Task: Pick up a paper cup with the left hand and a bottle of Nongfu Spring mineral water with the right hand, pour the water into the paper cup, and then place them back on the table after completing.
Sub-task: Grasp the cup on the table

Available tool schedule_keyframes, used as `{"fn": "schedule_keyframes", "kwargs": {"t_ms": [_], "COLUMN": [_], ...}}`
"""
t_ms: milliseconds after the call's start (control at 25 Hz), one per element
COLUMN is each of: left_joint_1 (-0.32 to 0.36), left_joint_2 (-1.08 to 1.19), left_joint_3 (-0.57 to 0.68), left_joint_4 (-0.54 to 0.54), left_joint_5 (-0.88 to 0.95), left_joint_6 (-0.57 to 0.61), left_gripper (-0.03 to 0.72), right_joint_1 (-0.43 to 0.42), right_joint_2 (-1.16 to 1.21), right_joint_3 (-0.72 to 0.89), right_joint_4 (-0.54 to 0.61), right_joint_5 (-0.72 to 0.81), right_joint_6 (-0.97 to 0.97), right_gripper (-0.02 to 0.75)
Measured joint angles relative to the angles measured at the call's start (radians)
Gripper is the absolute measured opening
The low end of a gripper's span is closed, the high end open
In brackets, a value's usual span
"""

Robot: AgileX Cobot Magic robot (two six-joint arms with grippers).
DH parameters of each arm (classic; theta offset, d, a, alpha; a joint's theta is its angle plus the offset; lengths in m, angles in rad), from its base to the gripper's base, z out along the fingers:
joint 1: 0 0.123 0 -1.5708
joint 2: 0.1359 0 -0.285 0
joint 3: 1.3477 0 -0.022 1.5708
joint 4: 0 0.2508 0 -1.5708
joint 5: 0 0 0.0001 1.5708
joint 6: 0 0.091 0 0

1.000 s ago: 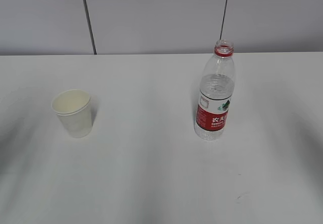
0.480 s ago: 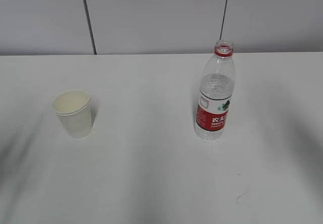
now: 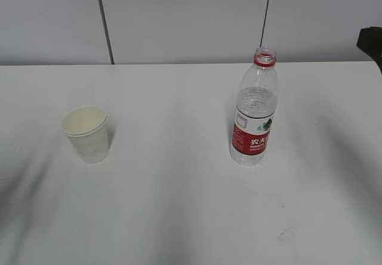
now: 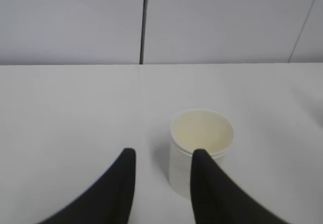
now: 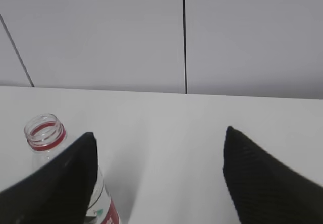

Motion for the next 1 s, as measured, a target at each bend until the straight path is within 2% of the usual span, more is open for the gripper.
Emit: {"fn": "schedule_keyframes", "kwargs": {"t_ms": [120, 320, 600, 1000], "left_joint_1": [0.0, 0.0, 0.0, 0.0], "left_joint_2": [0.138, 0.411, 0.627, 0.636], "left_joint_3": [0.002, 0.001, -0.007, -0.016], "left_joint_4": [0.05, 0.102, 0.121, 0.148], "left_joint_5": [-0.143, -0.336, -0.352, -0.36], "left_joint_6": [0.0, 0.003, 0.077, 0.08], "left_gripper": [0.238, 0.239, 0.239, 0.253], "right_joint_1": [0.0, 0.0, 0.0, 0.0], "right_joint_2": [0.002, 0.002, 0.002, 0.008], "right_joint_3": [0.02, 0.02, 0.02, 0.02], "right_joint_4": [0.0, 0.0, 0.0, 0.0], "right_joint_5": [-0.066, -0.087, -0.119, -0.13], "right_joint_6": [0.002, 0.002, 0.002, 0.002], "right_gripper": [0.572, 0.572, 0.572, 0.572]}}
